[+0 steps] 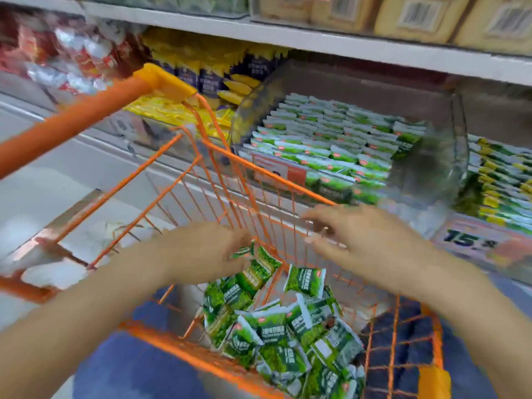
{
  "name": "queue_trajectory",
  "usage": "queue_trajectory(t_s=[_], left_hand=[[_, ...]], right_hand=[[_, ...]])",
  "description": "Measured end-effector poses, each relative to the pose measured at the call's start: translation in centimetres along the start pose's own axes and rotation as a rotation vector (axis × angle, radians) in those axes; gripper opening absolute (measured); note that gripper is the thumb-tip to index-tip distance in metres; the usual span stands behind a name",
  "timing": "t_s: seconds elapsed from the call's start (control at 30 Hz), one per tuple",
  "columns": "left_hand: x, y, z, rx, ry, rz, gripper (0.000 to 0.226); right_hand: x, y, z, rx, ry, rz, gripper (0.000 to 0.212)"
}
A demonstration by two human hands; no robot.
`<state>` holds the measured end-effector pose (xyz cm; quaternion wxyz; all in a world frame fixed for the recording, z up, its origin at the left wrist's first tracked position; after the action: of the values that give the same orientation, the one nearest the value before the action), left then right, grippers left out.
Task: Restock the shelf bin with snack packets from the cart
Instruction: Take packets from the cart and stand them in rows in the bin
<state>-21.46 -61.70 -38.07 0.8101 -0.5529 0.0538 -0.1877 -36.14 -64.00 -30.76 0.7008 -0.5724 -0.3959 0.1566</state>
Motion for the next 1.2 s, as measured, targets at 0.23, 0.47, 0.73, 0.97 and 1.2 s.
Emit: queue_trajectory(t_s=[0.23,0.47,0.73,0.97,1.2], left_hand=[[2.6,5.6,0.8,0.249,-0.124,-0.032,0.052],[2.2,4.0,0.8,0.139,-0.115,0.063,0.048],[2.5,0.3,1.7,-0.134,-0.197,0.279,0.055],[1.1,-1.3,1.6,-0.192,-0.058,0.844,0.051],[0.2,-4.9,0.8,-0.221,-0.072,1.246,0.045]], right_hand=[[3.5,16.9,-3.1,0.622,-0.176,0.331,0.029],[1.9,21.6,-1.8,0.768,-0.115,0.241,0.029],[0.5,12.0,-6.5,0.488,0.092,-0.680,0.019],[0.1,4.5,-7.6,0.051,0.015,-0.991,0.013],[-0.4,-1.2,-6.2,-0.214,-0.032,-1.116,0.029]])
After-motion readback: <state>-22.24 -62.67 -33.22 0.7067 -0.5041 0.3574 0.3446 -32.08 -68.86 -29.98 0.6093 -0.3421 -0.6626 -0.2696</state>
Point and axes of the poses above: each hand's wrist, its own z-axis away from the middle knuckle, its own y-axis out of the palm, x = y × z, the point moved 9 cm from there along -z, towards the middle knuckle, and after that the axes turned 13 degrees about -z, right-handed, at the moved point
